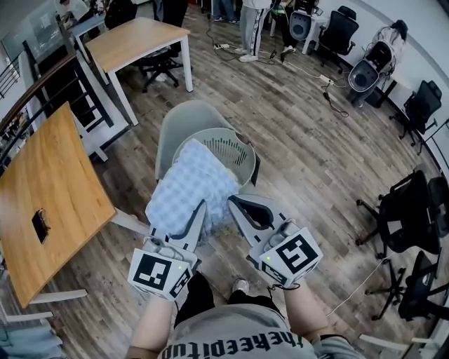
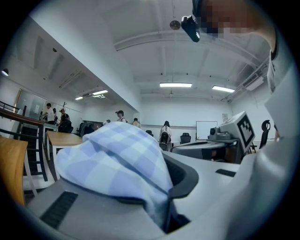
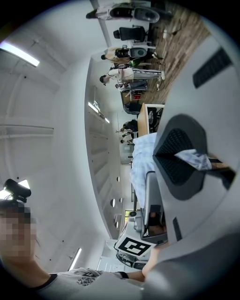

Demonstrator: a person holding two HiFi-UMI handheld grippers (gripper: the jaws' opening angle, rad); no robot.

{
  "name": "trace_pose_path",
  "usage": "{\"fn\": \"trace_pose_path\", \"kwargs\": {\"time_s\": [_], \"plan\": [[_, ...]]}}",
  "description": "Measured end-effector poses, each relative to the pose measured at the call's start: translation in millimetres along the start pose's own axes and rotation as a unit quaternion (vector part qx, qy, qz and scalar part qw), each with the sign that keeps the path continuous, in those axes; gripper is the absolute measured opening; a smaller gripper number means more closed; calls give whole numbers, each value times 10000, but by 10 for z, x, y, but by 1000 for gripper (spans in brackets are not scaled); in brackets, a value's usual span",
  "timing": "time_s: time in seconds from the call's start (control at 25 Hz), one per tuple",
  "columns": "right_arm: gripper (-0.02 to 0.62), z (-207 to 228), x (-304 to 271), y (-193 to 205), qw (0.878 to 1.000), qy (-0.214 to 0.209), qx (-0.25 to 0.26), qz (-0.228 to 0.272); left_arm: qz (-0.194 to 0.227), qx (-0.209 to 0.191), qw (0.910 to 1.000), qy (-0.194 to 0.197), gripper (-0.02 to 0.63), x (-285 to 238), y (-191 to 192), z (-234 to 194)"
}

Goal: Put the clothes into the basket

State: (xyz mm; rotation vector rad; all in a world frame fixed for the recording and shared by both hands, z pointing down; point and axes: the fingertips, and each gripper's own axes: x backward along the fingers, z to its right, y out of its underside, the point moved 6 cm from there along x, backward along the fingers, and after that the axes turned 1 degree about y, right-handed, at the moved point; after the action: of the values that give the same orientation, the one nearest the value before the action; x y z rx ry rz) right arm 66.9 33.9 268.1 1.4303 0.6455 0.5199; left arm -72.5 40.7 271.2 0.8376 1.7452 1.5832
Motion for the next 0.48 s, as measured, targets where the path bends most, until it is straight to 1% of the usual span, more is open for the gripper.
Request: {"fn": "trace_pose_path", "kwargs": {"time_s": [0.28,0.48], "plan": [[9,-33,-351,-32,9996,289,-56,-9,-22,-49,9994,348,78,-94,-63,-393],[9,-46,-542,-23,9985,544,-90,-57,-58,-13,9983,578,78,-158,-53,-635]]}}
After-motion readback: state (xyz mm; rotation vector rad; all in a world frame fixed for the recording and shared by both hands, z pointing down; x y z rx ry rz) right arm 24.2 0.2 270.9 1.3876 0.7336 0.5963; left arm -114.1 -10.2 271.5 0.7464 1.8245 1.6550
